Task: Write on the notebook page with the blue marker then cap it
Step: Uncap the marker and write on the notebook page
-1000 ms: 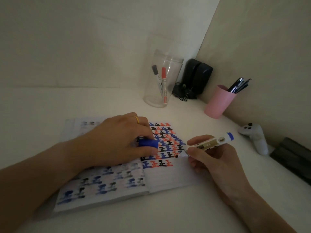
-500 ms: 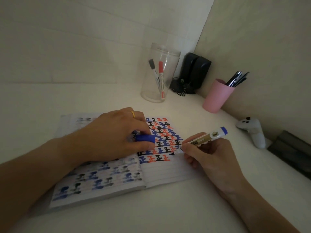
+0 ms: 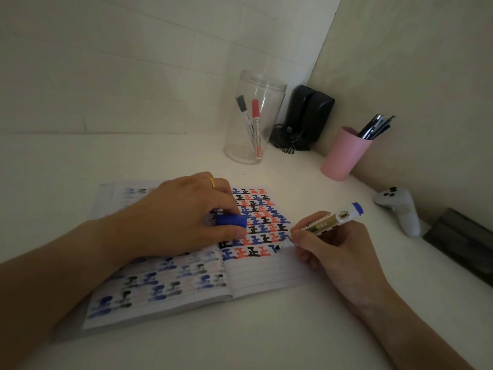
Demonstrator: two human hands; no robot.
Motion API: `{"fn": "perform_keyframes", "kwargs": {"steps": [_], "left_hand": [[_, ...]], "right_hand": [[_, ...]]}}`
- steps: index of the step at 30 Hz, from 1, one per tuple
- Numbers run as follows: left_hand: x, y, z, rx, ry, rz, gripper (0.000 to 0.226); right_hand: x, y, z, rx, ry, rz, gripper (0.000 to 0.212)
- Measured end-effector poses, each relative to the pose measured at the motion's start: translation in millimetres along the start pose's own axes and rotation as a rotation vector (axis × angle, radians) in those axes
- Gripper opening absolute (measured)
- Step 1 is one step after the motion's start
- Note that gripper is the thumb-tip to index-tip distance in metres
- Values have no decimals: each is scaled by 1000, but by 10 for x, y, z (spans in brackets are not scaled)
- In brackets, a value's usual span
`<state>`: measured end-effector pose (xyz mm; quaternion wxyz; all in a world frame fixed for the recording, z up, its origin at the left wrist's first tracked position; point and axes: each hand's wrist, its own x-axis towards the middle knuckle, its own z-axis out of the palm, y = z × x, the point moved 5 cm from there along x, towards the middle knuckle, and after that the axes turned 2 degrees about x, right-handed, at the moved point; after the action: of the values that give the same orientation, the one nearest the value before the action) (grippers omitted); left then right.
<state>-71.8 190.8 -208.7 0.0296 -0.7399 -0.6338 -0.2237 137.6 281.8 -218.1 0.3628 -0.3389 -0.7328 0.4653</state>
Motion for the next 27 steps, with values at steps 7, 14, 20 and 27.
{"fn": "perform_keyframes", "kwargs": {"steps": [7, 14, 20, 27], "left_hand": [[-6, -3, -4, -1, 4, 1, 38], [2, 0, -6, 3, -4, 0, 37], [-2, 1, 1, 0, -13, 0, 37], [9, -19, 2, 2, -8, 2, 38]], "right_hand": [[-6, -26, -2, 8, -28, -34, 9], [-19, -45, 22, -24, -61, -45, 7], [-28, -58, 42, -42, -80, -53, 9], [22, 3, 1, -64, -18, -57, 15]]}}
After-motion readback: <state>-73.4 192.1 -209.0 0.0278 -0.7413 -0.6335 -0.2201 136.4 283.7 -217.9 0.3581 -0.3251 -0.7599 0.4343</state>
